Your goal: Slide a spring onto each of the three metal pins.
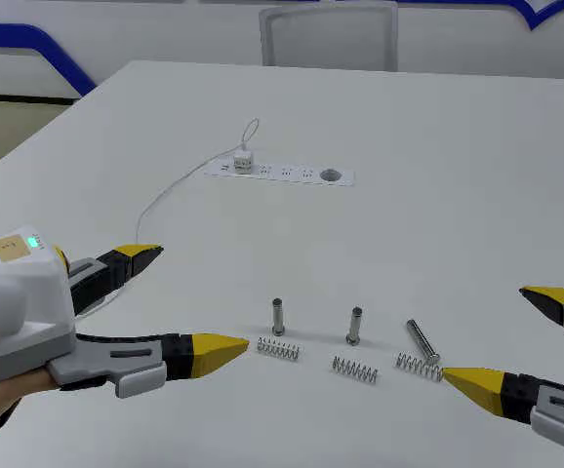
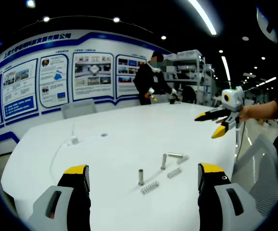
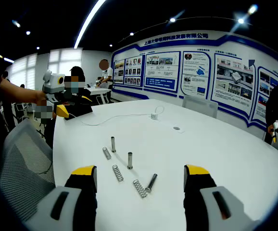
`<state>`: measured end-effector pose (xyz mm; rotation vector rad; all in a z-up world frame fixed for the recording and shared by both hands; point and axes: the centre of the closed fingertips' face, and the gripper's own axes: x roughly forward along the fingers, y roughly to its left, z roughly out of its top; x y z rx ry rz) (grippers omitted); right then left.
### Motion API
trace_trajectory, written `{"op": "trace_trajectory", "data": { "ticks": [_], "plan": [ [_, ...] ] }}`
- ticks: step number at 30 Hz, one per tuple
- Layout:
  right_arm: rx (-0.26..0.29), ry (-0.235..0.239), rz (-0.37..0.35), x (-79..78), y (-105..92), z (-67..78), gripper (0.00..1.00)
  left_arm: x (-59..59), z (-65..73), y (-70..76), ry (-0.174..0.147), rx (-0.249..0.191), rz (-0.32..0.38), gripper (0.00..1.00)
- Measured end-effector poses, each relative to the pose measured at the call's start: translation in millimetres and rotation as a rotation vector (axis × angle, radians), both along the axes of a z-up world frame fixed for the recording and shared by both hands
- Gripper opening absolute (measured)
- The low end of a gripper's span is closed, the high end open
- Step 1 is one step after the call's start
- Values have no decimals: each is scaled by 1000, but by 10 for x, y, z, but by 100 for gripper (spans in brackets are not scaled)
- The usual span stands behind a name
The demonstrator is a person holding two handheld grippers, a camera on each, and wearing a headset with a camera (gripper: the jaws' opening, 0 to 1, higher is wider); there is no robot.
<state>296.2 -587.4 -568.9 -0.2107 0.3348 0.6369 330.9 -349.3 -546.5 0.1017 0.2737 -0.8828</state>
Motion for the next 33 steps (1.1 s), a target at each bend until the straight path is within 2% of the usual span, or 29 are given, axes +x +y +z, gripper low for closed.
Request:
{"op": "trace_trajectory", "data": {
  "ticks": [15, 33],
  "plan": [
    [19, 35, -24, -50, 9, -51, 74, 8, -30, -13, 11, -2, 3, 94],
    [49, 65, -46, -95, -14, -103, 73, -47, -47, -22, 25, -8, -6, 91]
  ]
}}
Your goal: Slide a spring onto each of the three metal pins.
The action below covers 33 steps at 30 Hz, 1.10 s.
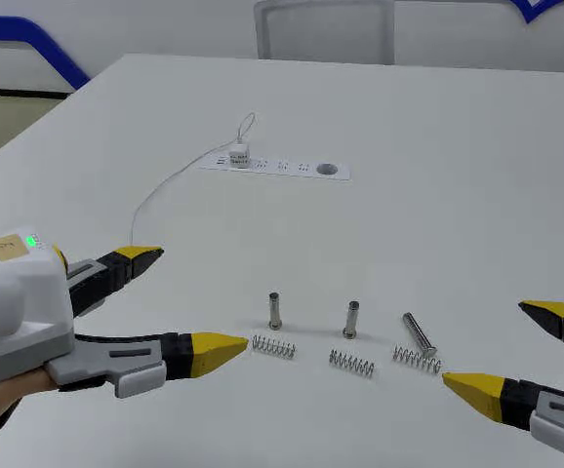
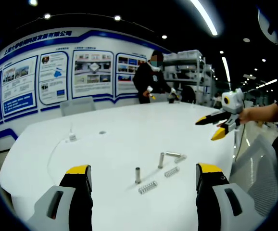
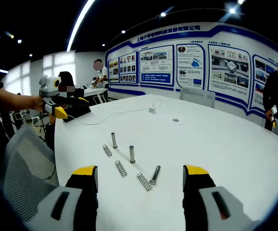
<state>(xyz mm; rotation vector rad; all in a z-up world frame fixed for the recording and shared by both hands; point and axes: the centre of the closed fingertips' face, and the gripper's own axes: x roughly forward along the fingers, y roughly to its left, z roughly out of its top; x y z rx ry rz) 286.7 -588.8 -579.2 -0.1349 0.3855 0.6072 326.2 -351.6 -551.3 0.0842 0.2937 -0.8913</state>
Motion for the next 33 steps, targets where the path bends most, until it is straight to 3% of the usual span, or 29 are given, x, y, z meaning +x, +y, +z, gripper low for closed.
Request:
{"op": "trace_trajectory", "data": {
  "ticks": [3, 13, 22, 26, 33],
  "plan": [
    [3, 5, 0, -2, 0, -13, 73, -16, -4, -8, 8, -9, -6, 88],
    [-2, 38, -8, 51, -36, -109, 71, -23, -95, 13, 40, -13, 7, 91],
    [-45, 89, 14, 180, -13, -242, 68, -33, -172, 20, 56, -28, 19, 93],
    [-57, 97, 25, 248, 35, -274, 67, -53, -217, 22, 79, -28, 21, 94],
    [-65, 131, 6, 360, 42, -355, 63, -68, -239, 9, 91, -32, 20, 94]
  ]
}}
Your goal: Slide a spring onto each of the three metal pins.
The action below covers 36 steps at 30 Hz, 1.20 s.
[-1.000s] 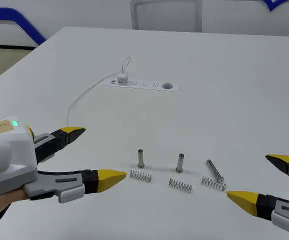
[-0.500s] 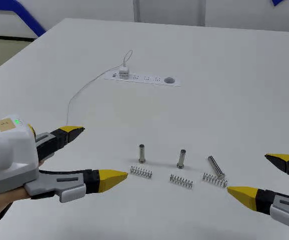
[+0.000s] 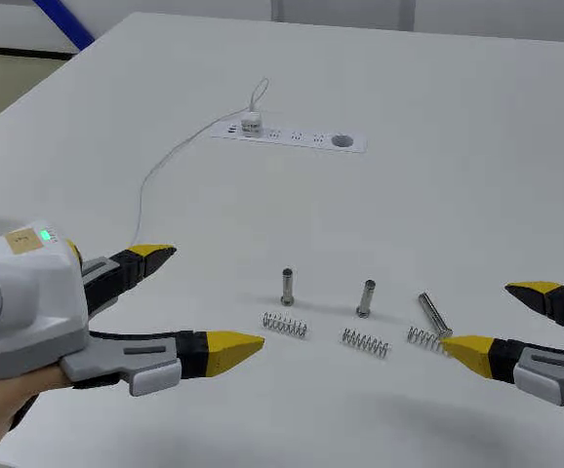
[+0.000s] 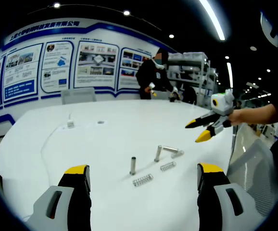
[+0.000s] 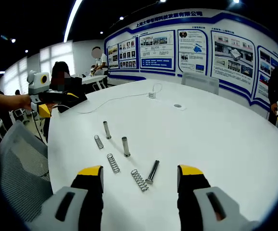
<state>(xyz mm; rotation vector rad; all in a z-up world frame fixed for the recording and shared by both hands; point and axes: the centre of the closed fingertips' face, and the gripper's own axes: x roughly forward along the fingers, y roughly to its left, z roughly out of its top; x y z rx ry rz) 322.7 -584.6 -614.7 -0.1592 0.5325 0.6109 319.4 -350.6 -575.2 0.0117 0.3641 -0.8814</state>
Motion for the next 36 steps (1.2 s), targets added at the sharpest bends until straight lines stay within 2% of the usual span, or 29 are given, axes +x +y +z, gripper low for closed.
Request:
{"op": "trace_trajectory", "data": {
  "ticks": [6, 12, 19, 23, 29, 36],
  "plan": [
    [-10, 25, -1, 85, 3, -56, 60, 12, -43, -4, 16, 6, 0, 94],
    [-13, 42, -28, 166, -31, -90, 58, 28, -47, 8, 17, -4, 15, 96],
    [-30, 63, -6, 188, -31, -184, 56, 46, -55, 27, 23, -3, 27, 96],
    [-43, 85, -14, 234, -56, -273, 53, 50, -80, 15, 28, -7, 34, 97],
    [-20, 108, -57, 370, -82, -374, 45, 32, -96, 2, 35, -12, 34, 97],
    [-28, 146, -64, 492, -30, -529, 44, 48, -104, 71, 38, -14, 52, 96]
  ]
}}
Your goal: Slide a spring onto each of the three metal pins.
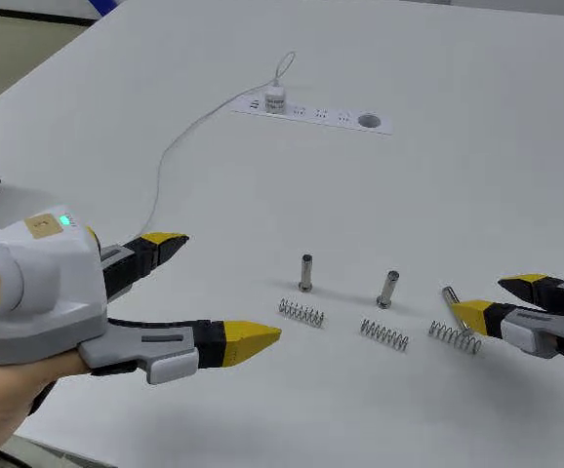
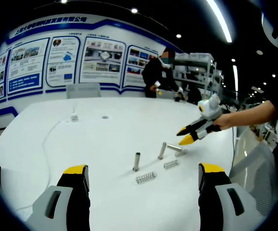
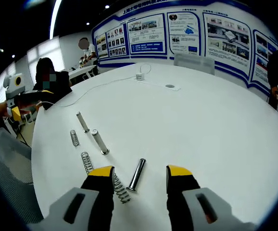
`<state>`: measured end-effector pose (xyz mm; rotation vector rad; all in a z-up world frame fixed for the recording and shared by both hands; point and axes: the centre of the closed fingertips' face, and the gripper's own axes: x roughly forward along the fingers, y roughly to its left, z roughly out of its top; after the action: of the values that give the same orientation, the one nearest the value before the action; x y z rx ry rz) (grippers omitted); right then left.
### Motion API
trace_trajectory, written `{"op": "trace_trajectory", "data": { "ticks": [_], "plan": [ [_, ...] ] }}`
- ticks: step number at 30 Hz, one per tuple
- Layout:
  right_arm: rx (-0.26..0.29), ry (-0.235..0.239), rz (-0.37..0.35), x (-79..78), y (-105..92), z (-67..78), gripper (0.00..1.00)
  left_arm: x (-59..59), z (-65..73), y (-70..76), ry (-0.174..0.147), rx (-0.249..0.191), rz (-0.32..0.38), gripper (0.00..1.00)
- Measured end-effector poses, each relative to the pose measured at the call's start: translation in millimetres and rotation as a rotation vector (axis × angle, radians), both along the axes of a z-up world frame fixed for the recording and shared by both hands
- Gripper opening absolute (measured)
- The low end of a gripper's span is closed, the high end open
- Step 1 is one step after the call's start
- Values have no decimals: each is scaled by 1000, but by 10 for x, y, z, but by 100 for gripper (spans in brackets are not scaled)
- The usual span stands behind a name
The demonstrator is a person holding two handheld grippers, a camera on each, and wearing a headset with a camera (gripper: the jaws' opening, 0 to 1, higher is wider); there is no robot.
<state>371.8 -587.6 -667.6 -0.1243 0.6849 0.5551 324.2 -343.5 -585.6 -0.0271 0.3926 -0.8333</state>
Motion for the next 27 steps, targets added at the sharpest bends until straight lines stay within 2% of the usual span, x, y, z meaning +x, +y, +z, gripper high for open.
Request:
{"op": "trace_trajectory", "data": {
  "ticks": [3, 5, 8, 10, 13, 18, 27],
  "plan": [
    [-12, 16, 3, 36, 44, -62, 43, 9, -9, 30, 2, 5, 7, 96],
    [-30, 7, -6, 86, 41, -86, 38, 15, -18, 46, 5, 7, 13, 96],
    [-2, 23, -30, 135, 71, -112, 37, 22, -14, 59, 3, 7, 21, 97],
    [-4, 27, -30, 161, 91, -140, 37, 20, -16, 65, 8, 5, 20, 97],
    [-23, 44, -33, 163, 96, -195, 37, 18, -29, 74, 10, 12, 19, 97],
    [-41, 60, -45, 179, 80, -262, 29, 10, -42, 78, 14, 9, 22, 96],
    [-47, 84, -58, 212, 86, -304, 27, 0, -62, 101, 19, 13, 26, 96]
  ]
}}
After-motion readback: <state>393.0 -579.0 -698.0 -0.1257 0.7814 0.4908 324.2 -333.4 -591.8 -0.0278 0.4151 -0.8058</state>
